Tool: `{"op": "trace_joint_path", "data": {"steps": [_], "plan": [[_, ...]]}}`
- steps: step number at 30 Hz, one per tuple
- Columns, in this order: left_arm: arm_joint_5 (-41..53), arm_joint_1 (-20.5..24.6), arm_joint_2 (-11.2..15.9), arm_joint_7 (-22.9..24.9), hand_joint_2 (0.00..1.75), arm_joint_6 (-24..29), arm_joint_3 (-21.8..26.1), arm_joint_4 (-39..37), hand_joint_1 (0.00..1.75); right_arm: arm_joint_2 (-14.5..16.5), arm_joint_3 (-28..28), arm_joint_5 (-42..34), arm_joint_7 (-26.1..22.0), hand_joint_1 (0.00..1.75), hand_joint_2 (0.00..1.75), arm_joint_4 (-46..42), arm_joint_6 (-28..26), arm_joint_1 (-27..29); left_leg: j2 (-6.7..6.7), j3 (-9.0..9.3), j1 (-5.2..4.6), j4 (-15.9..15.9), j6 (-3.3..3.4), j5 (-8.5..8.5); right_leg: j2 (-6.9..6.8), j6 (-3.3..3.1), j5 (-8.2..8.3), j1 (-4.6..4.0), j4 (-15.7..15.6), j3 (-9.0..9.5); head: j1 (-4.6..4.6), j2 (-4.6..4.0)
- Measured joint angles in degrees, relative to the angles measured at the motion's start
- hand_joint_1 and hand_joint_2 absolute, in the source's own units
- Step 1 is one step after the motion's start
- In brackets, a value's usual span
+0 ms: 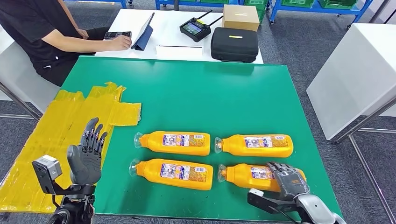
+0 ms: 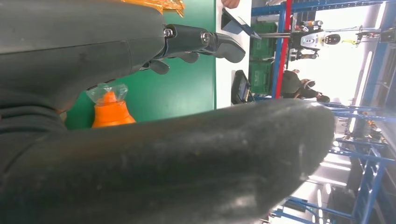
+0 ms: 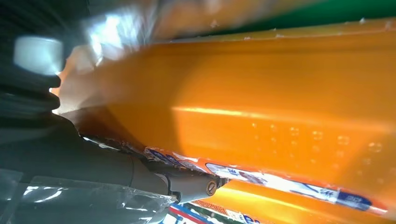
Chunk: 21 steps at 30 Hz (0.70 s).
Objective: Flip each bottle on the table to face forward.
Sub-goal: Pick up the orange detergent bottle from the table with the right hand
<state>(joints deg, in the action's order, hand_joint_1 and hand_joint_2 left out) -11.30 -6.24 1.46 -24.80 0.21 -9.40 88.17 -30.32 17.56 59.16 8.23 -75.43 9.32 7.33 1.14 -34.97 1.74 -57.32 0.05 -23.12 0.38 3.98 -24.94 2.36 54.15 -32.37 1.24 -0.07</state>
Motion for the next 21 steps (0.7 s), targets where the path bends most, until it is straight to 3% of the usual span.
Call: {"op": "trace_joint_path", "data": {"steps": [8,12,17,21], "plan": [[-0.85,-0.79,0.06,-0.13,0.0,0.6,1.18,-0.04,0.0,-1.66,1.1,-7.38,-0.16,1.75,1.75,0.55,0.19,-1.32,0.02,0.52,0.03,-0.02,-0.02,-0.08,0.07,0.08,-0.15,-0.03,-0.04,0.59,0.02,0.0],[-0.43,-1.79,0.07,-0.27,0.0,0.54,1.94,0.0,0.0,-3.05,-4.41,-25.47,-6.16,1.75,1.75,-4.4,2.31,2.47,-0.2,0.39,0.0,-0.03,0.07,-0.02,-0.03,0.14,-0.14,0.01,-0.05,0.67,0.0,0.0],[-0.11,-2.14,0.13,-0.85,0.0,-0.19,2.98,0.0,0.0,-3.24,-16.26,-47.57,-17.54,1.75,1.75,-14.31,13.48,10.14,-0.35,-0.32,-0.13,-0.04,0.11,0.12,-0.11,0.29,0.03,0.1,0.07,0.69,0.08,0.0],[-0.2,-2.24,0.13,-1.01,1.75,-0.38,3.49,0.0,0.0,-2.44,-23.55,-50.28,-18.89,1.75,1.75,-18.39,17.0,11.98,-0.35,-0.56,-0.14,-0.04,0.1,0.15,-0.14,0.25,0.01,0.12,0.08,0.33,0.04,0.0]]}}
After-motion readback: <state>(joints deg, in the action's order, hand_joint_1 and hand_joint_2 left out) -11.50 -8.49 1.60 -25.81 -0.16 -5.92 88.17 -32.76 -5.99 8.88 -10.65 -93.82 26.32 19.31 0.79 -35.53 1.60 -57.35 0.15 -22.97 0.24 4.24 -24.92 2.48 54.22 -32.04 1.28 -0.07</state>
